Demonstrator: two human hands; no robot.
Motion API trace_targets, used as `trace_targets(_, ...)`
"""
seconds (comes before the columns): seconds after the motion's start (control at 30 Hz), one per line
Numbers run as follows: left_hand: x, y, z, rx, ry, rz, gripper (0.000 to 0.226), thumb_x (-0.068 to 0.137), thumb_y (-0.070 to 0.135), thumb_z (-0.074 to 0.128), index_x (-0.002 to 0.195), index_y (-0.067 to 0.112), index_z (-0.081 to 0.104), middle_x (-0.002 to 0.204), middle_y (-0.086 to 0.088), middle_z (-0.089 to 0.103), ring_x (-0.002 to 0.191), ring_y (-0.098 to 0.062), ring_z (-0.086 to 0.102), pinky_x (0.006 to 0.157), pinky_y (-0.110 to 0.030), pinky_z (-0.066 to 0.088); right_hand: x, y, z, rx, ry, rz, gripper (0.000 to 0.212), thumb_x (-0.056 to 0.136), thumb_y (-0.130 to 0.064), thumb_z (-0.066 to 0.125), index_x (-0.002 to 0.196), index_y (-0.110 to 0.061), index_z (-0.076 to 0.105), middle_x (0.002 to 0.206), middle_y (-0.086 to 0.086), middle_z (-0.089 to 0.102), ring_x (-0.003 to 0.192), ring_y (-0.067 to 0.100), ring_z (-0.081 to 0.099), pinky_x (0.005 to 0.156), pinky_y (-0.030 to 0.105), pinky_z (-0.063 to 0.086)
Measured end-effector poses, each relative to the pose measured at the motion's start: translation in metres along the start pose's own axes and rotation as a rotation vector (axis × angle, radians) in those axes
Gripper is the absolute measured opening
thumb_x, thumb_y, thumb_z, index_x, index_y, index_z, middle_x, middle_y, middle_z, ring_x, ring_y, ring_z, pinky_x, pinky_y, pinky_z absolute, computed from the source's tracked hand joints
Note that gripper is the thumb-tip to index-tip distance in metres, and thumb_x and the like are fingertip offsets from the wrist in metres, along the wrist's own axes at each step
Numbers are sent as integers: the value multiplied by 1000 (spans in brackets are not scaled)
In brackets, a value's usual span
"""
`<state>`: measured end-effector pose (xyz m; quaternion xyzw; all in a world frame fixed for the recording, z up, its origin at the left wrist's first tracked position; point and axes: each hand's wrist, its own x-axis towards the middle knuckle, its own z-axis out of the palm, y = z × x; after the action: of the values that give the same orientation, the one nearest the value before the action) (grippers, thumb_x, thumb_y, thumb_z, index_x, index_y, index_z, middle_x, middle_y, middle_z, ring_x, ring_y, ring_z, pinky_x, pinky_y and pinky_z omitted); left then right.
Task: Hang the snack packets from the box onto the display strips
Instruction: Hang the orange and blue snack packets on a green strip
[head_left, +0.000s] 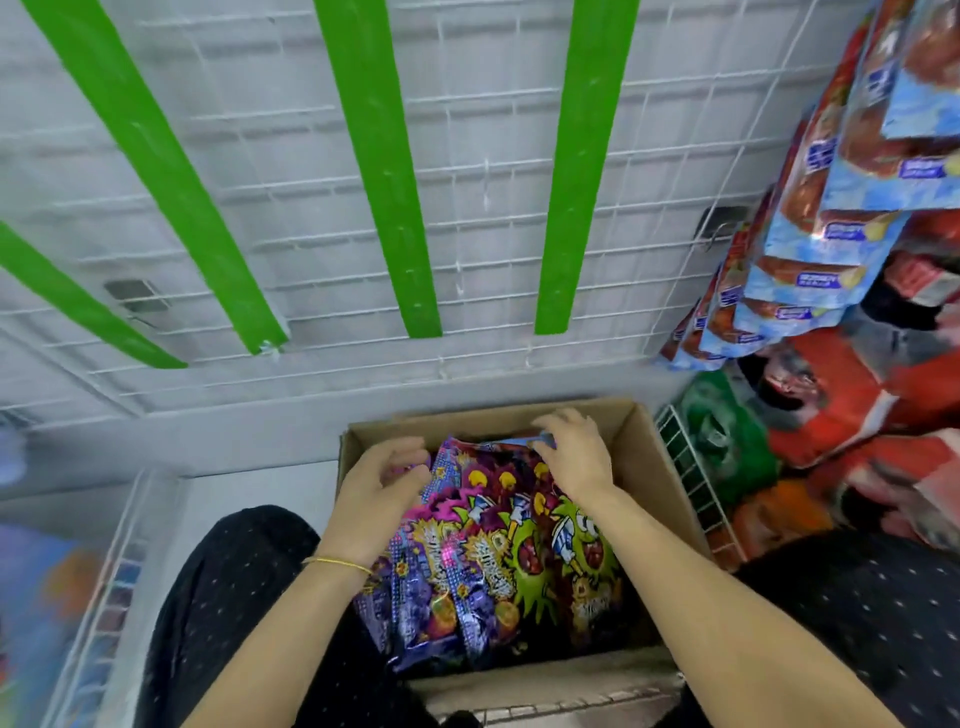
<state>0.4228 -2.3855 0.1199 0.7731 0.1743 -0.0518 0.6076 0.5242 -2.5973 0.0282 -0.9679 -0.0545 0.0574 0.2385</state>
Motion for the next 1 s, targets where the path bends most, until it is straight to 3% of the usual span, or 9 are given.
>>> trace_targets(0.13, 0, -1, -5, -19, 39, -10, 26, 89, 9, 56, 112, 22, 56, 109, 3, 62, 99, -14, 63, 75, -22, 56, 15, -9, 21, -330, -21, -54, 26, 93, -29, 49, 115, -26, 62, 120, -2, 56, 118, 24, 39, 90, 37, 35)
trace_targets(0.23, 1, 0, -6, -34, 47, -23, 26, 89, 10, 56, 112, 21, 56, 109, 3, 61, 99, -14, 63, 72, -19, 55, 19, -7, 30, -400, 50, -76, 20, 90, -18, 51, 98, -24, 68, 111, -2, 61, 112, 25, 42, 84, 36, 32)
trace_targets(0.37, 7, 6, -4, -65, 44, -39, 29, 88, 8, 56, 116, 17, 56, 112, 0, 61, 102, -17, 62, 70, -18, 55, 20, -3, 7, -80, 159, -109, 15, 90, -20, 55, 91, -16, 69, 95, -1, 68, 99, 24, 54, 79, 36, 39)
trace_targets(0.47, 14, 12, 3, -138, 33, -75, 29, 89, 6, 54, 116, 14, 53, 118, -9, 58, 104, -24, 61, 77, -25, 55, 17, -3, -30, 428, 64, -17, 9, 86, -10, 62, 90, -5, 68, 87, 6, 68, 82, 15, 59, 73, 30, 44)
trace_targets(0.57, 18, 23, 16, -223, -9, -110, 28, 91, 6, 51, 119, 10, 49, 119, -14, 57, 97, -22, 64, 75, -25, 56, 1, -9, -66, 780, 2, 55, 11, 85, -1, 61, 78, -9, 65, 69, -4, 65, 61, -2, 56, 66, 21, 44)
trace_targets(0.77, 21, 58, 35, -404, 22, -135, 60, 91, 12, 55, 140, 5, 21, 101, -14, 57, 80, -25, 63, 57, -22, 56, -24, -26, -109, 1053, 69, 82, 14, 85, -4, 61, 76, -13, 67, 69, -4, 69, 70, 17, 62, 74, 35, 48)
trace_targets(0.87, 21, 81, 40, -536, 20, -121, 62, 87, 24, 60, 135, 4, 26, 109, -19, 54, 90, -25, 63, 64, -25, 58, -36, -40, -121, 947, 267, -5, 14, 85, -4, 62, 74, -13, 65, 74, 0, 65, 77, 17, 59, 74, 32, 46)
trace_targets(0.93, 21, 102, 43, -653, -109, -138, 56, 81, 35, 62, 123, 4, 41, 115, -18, 52, 105, -28, 60, 75, -36, 58, -48, -48, -124, 567, 424, -250, 8, 84, -11, 63, 81, -14, 70, 81, -4, 68, 83, 9, 58, 77, 21, 43)
trace_targets(1.0, 20, 122, 46, -658, -178, -128, 34, 79, 37, 64, 96, 11, 51, 98, -13, 58, 94, -25, 62, 72, -39, 58, -57, -53, -122, 189, 544, -555, 14, 85, -19, 59, 88, -13, 72, 92, -4, 71, 91, 6, 59, 84, 18, 41)
